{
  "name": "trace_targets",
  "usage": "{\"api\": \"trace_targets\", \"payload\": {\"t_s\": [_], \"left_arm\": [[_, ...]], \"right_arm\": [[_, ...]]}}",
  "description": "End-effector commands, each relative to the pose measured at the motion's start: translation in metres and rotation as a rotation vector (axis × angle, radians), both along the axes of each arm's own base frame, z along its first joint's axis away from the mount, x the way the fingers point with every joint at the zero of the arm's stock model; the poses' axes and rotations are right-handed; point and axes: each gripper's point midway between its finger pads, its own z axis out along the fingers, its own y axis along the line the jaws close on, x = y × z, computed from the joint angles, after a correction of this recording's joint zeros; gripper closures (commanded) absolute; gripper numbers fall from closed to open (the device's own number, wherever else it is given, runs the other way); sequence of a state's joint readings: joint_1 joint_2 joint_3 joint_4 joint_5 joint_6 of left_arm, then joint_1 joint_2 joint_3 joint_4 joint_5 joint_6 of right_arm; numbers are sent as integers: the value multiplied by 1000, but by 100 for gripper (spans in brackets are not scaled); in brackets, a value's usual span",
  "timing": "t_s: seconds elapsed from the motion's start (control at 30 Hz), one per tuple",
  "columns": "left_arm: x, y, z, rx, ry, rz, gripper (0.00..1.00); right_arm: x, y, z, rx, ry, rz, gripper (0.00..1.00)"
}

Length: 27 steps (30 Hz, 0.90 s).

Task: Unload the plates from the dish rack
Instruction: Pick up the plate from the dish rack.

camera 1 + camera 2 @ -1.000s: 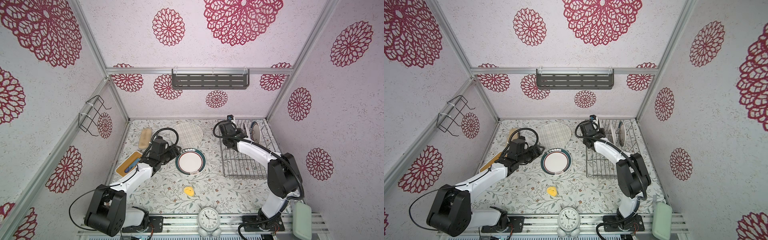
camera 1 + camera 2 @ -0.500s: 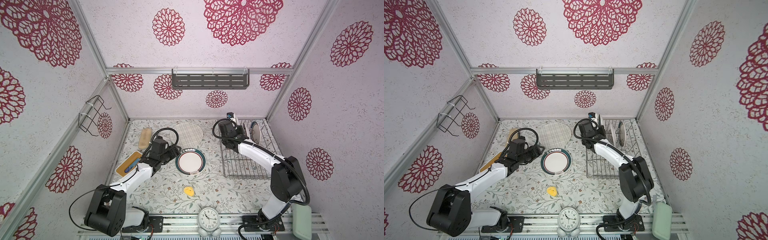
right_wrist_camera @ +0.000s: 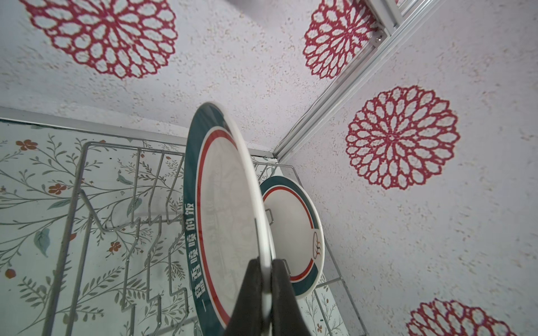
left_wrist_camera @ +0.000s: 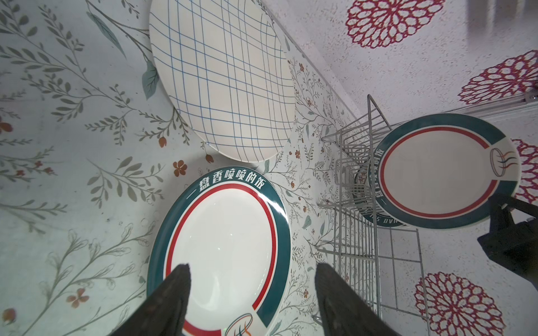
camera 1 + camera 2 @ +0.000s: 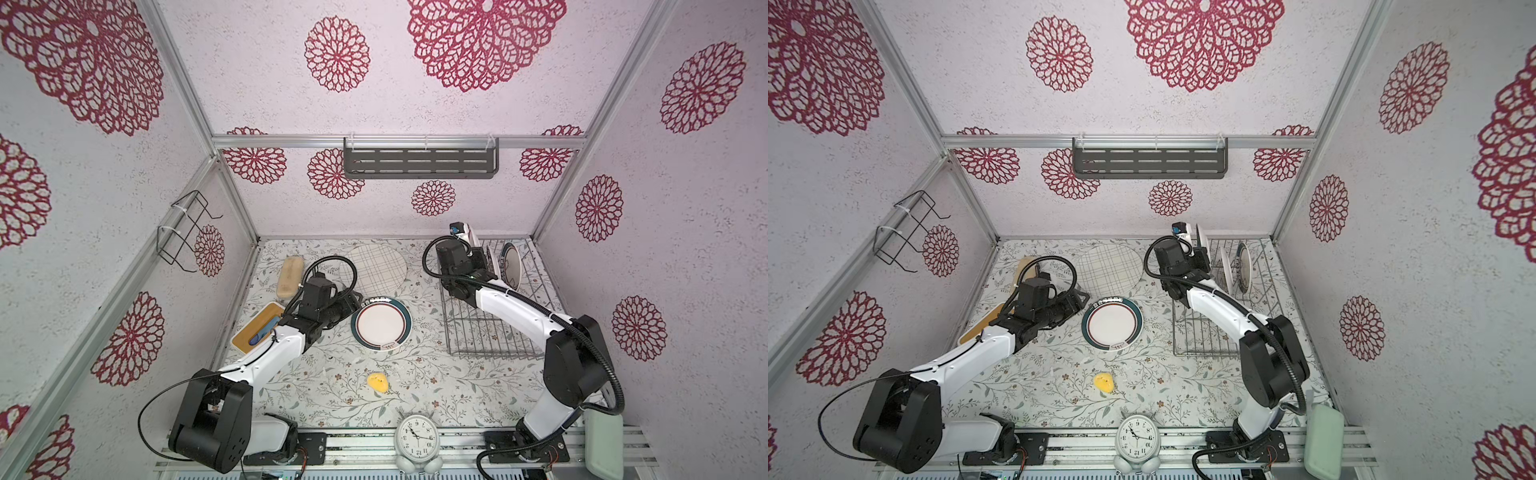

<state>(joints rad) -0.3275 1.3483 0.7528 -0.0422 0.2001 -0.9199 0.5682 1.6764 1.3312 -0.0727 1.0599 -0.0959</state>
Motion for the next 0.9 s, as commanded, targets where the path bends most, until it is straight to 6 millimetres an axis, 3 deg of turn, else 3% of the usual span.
{"api": "trace_targets", "payload": {"t_s": [0.0, 0.33, 0.63, 0.87], "left_arm": [[6, -5, 19, -13, -59, -15, 28], [8, -7, 23, -30, -66, -18, 28], [15, -16, 32, -70, -83, -38, 28], [21, -28, 40, -114, -102, -61, 28]], "right_arm": [[-10, -1, 54, 57, -157, -21, 100], [-20, -2, 72, 62, -183, -5, 100], [-41, 3, 96, 271, -196, 137, 100], [-56, 14, 102, 561, -178, 304, 100]]}}
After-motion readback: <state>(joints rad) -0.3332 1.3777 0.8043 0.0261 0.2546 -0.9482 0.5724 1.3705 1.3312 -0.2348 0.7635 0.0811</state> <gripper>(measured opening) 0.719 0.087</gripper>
